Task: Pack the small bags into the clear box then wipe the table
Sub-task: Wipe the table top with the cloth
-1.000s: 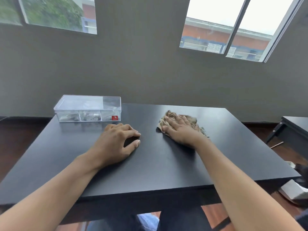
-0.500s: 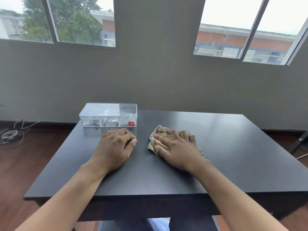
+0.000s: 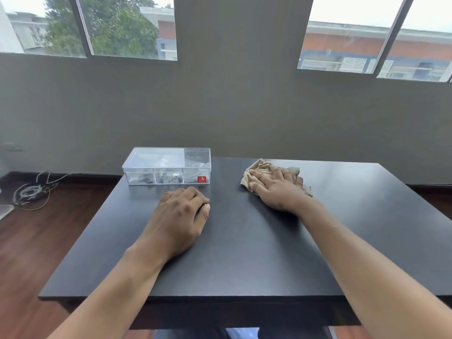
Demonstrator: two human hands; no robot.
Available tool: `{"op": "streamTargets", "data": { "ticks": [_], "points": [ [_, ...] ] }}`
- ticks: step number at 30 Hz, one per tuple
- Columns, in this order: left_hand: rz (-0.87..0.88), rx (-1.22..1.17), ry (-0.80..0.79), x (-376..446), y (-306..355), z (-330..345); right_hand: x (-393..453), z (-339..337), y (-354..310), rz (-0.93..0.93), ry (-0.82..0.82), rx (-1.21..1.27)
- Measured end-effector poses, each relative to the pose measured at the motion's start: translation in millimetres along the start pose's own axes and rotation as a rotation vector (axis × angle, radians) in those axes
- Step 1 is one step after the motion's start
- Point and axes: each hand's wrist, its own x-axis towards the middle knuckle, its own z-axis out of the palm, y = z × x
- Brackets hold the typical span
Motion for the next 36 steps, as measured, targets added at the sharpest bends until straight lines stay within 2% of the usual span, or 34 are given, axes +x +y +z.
{"op": "streamTargets", "data": {
  "ticks": [5,8,14,17,26,31,36],
  "points": [
    [0.013,-0.047,-0.024,-3.3,-6.2,1.6,-55.6,14.8,-12.6,-0.262,-0.024,-0.005],
    [0.016,-0.060,-0.018,-4.3,-7.2,3.0,-65.7,12.1,-9.4,-0.329,-0.020,-0.037],
    [0.001,-0.087,-0.007,-6.2,-3.8,4.1,0.0,2.4,-7.4,-0.222,0.007,-0.031],
    [-0.003,-0.099,-0.007,-6.8,-2.9,4.3,36.2,2.1,-19.1,-0.137,0.001,-0.021],
    [-0.040,-0.125,0.000,-4.8,1.9,3.9,100.7,-0.2,-61.9,-0.036,-0.025,-0.030],
    [-0.059,-0.127,0.000,-3.2,4.5,1.8,111.5,-2.6,-81.2,-0.029,-0.047,-0.069],
    [-0.068,-0.138,-0.007,-3.9,3.0,0.8,95.7,2.4,-67.1,-0.156,-0.047,-0.006]
  ]
}}
